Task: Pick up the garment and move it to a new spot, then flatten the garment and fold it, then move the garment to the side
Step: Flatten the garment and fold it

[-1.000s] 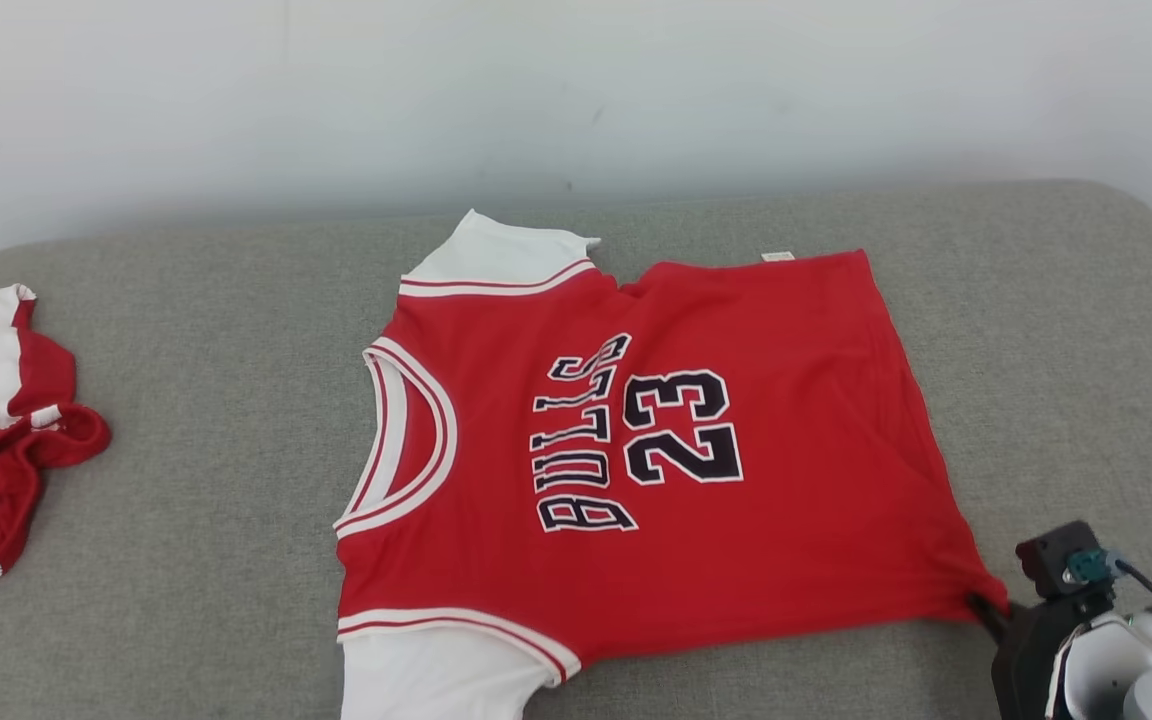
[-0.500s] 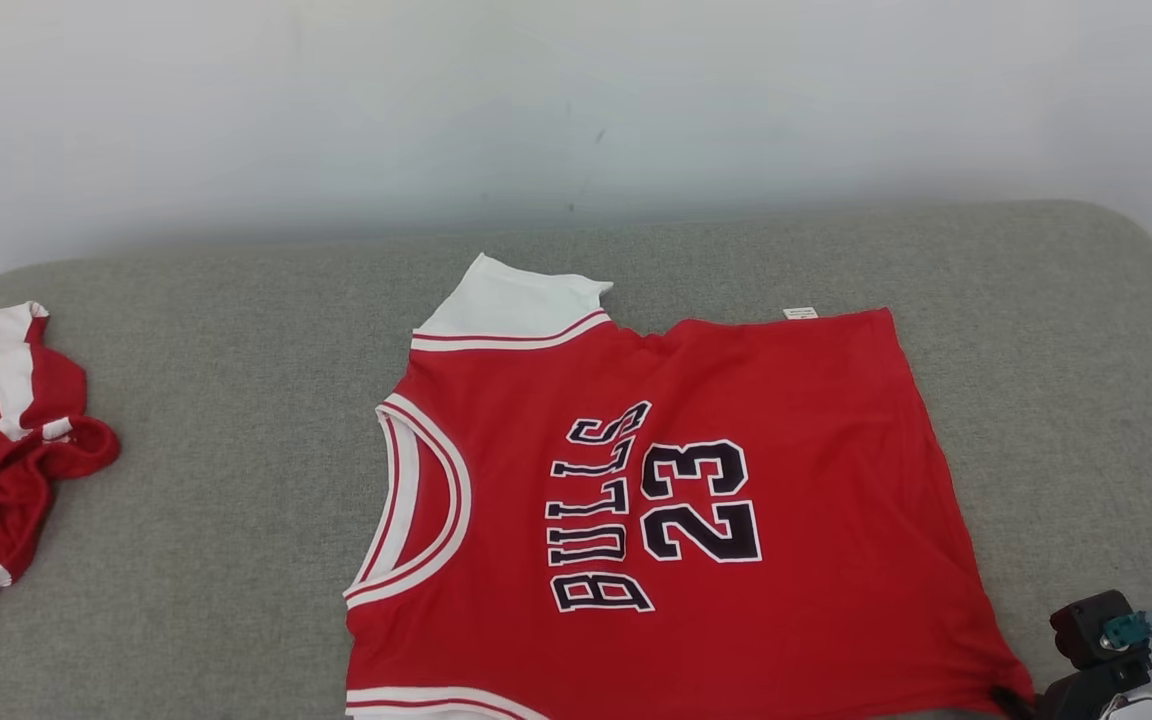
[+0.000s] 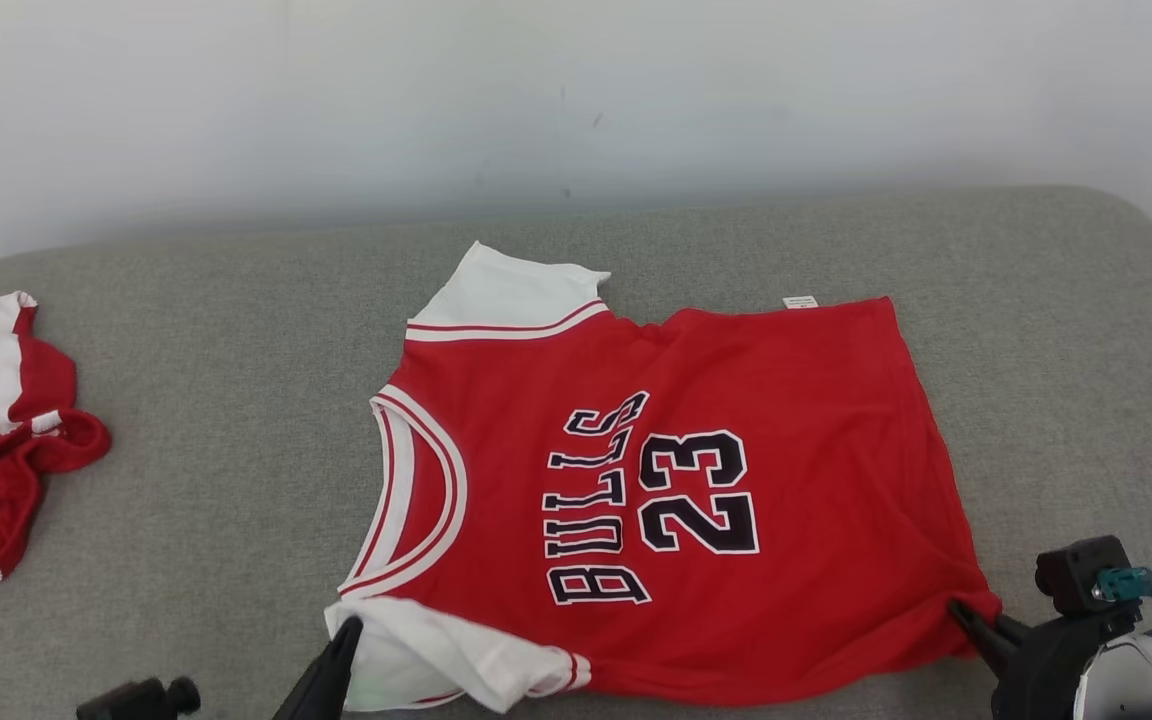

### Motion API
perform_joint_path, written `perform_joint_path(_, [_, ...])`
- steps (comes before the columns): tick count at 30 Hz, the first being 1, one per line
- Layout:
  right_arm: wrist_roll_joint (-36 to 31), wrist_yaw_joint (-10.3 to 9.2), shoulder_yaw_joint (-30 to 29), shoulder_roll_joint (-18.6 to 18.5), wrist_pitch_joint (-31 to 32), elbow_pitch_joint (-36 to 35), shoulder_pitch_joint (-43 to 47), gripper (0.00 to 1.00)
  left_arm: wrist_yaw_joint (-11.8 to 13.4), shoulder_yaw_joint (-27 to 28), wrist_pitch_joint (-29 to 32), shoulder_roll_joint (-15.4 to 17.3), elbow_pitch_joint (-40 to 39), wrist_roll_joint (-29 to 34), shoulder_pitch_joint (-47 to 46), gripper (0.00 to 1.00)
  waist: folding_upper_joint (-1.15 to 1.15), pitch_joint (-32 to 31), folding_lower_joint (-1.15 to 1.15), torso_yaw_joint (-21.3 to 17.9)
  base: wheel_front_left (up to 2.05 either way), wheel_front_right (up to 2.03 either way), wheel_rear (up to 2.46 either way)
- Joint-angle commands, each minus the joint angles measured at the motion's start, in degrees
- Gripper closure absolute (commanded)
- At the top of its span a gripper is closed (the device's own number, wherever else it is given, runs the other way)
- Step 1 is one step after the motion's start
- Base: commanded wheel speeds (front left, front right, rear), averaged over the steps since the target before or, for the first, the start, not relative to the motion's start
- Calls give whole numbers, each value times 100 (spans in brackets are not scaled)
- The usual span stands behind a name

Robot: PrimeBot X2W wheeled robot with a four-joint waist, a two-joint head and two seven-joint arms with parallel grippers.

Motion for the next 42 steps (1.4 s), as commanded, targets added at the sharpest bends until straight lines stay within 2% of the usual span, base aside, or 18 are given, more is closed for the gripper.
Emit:
perform_joint_path(1, [-52,-13,-42,67,-76,-31,-125,100,-43,-20,-80,-60,119,160,-264,100,0,49,0,7,0,0,0])
perform_joint_path(9, [-258,-13,-156,306,-447,117,-621,100,-114,-209,-409,-364,789,778,-1269,100,0,357,0,-32,0,0,0])
perform_joint_path(15, [-542,-13,-390,477,-774,331,-915,100,-51,-220,-640,-592,1258,1262,-1907,100,0,628,0,-21,0,0,0])
perform_joint_path(21, [-719,-13,-543,602,-997,473,-1079,100,-81,-225,-717,-723,1569,1491,-2350,100,0,828,0,-17,0,0,0])
perform_joint_path(36, [-1057,-13,-936,842,-1517,683,-1270,100,-195,-232,-792,-767,1947,1731,-3087,100,0,1283,0,-51,0,0,0])
perform_joint_path(41, [-1162,-13,-949,964,-1561,836,-1396,100,-135,-235,-803,-811,2215,1858,-3267,100,0,1363,0,-79,0,0,0])
perform_joint_path(42, [-1186,-13,-948,991,-1554,882,-1416,65,-100,-227,-803,-825,2267,1913,-3310,100,0,1370,0,-82,0,0,0])
